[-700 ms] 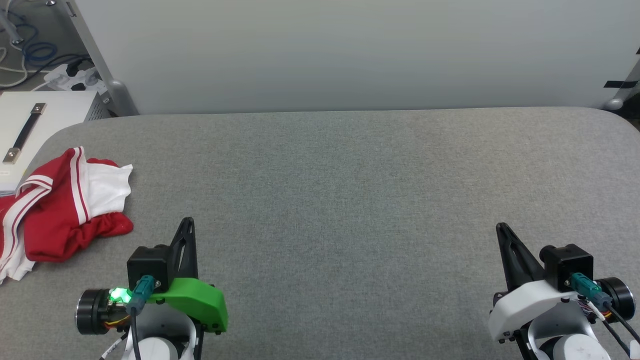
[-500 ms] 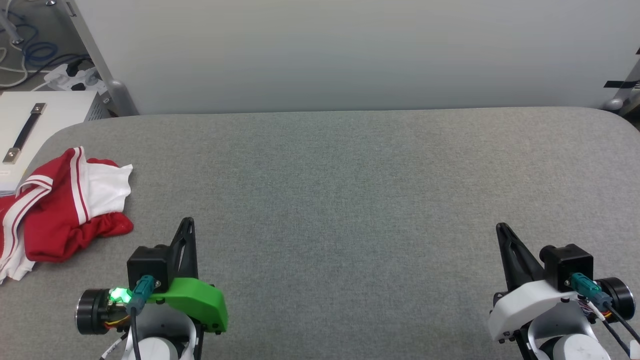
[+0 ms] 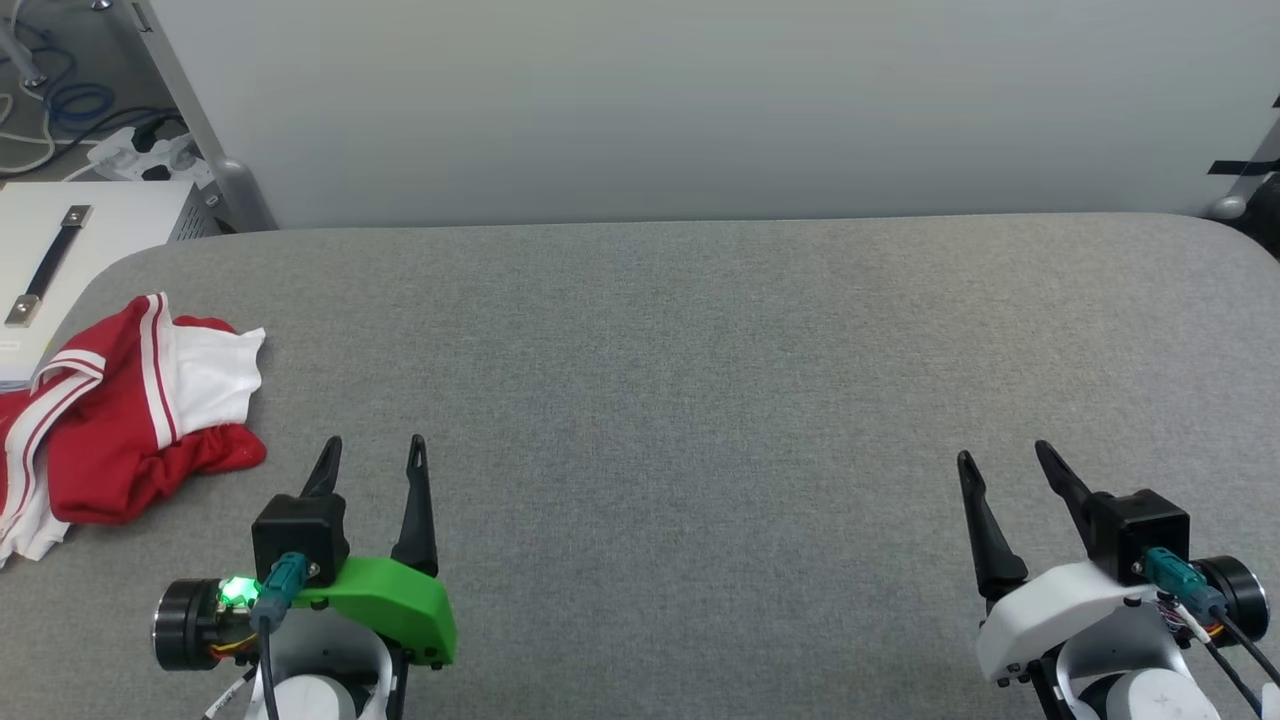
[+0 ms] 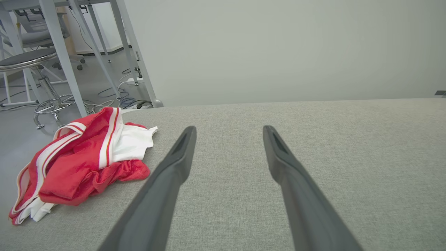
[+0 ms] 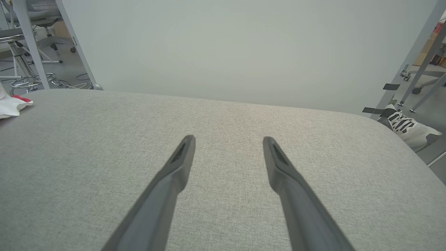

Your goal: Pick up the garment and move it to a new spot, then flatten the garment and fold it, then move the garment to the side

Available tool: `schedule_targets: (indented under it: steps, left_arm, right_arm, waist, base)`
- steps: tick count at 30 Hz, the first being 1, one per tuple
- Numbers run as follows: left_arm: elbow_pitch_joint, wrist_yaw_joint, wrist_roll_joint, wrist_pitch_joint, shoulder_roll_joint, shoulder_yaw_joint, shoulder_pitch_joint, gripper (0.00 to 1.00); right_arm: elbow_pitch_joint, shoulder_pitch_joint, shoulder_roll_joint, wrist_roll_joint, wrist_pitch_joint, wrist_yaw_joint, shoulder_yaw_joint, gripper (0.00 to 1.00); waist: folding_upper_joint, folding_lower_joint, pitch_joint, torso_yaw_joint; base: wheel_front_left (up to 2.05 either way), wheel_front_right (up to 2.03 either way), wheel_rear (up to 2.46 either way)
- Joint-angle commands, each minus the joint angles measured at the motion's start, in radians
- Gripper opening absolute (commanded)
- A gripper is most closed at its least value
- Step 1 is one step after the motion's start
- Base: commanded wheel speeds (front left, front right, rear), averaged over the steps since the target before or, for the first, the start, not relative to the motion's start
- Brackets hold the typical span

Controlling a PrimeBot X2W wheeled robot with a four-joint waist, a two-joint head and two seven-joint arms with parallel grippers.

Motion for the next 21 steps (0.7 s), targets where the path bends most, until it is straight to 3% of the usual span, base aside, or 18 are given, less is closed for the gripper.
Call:
schedule_targets:
  steps: [1,21]
  left_arm:
    - [0.004,0.000,-0.012,-0.009,0.000,-0.002,0.003,1.00]
    - [0.024,-0.011,-0.058,-0.051,-0.001,-0.013,0.007,1.00]
  right_arm:
    - [0.004,0.000,0.000,0.007,-0.011,0.000,-0.002,1.00]
    - [0.005,-0.008,0.000,0.047,-0.052,0.000,-0.010,1.00]
  waist:
    - [-0.0001,0.0000,0.000,0.000]
    - [-0.0001,0.0000,0.006,-0.001]
  base:
    - [0.00,0.00,0.00]
    - [0.00,0.00,0.00]
